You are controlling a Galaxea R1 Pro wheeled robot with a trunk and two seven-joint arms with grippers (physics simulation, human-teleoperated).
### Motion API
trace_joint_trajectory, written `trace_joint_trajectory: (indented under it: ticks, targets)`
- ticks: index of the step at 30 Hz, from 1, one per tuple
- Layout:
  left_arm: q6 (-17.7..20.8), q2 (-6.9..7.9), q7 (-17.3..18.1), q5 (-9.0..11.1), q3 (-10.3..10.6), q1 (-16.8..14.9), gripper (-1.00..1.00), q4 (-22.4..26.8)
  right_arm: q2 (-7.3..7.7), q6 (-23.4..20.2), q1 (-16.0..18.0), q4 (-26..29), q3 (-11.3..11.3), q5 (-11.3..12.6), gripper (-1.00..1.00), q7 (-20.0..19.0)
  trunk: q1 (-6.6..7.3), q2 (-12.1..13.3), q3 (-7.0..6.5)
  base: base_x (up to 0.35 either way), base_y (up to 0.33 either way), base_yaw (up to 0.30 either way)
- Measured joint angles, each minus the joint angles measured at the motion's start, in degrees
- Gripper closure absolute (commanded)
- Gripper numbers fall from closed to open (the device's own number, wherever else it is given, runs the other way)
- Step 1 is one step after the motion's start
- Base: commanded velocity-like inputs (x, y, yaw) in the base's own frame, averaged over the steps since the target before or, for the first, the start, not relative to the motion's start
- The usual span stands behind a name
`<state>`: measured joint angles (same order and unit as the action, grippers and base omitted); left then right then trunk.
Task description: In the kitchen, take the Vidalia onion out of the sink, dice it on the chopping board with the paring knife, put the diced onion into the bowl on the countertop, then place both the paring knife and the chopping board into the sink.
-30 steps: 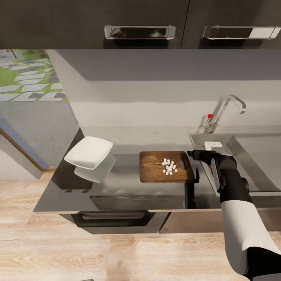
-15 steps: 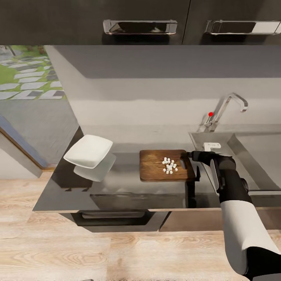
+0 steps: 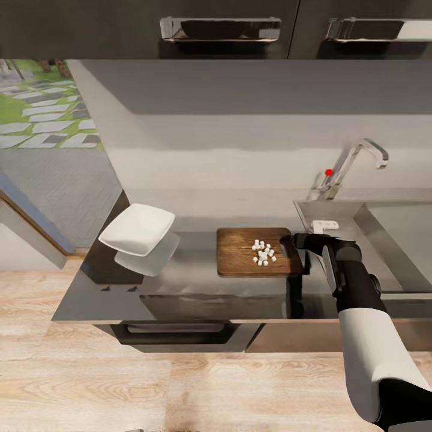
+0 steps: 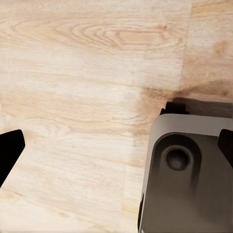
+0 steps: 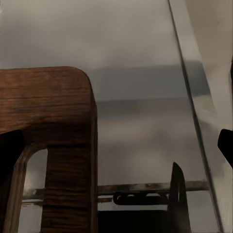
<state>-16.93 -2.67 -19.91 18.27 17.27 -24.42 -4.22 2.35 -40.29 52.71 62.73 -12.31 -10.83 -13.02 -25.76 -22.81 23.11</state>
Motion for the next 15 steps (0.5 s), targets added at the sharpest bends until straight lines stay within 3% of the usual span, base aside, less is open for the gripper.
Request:
trace_joint_trajectory:
  ticks: [15]
  targets:
    - [0.0,0.0,0.0,0.0,0.0,0.0,-1.0,0.0,-0.01,0.0,0.0,-0.1,0.0,0.0,-1.0,0.0,0.0,0.0,0.37,0.0,0.0,0.032]
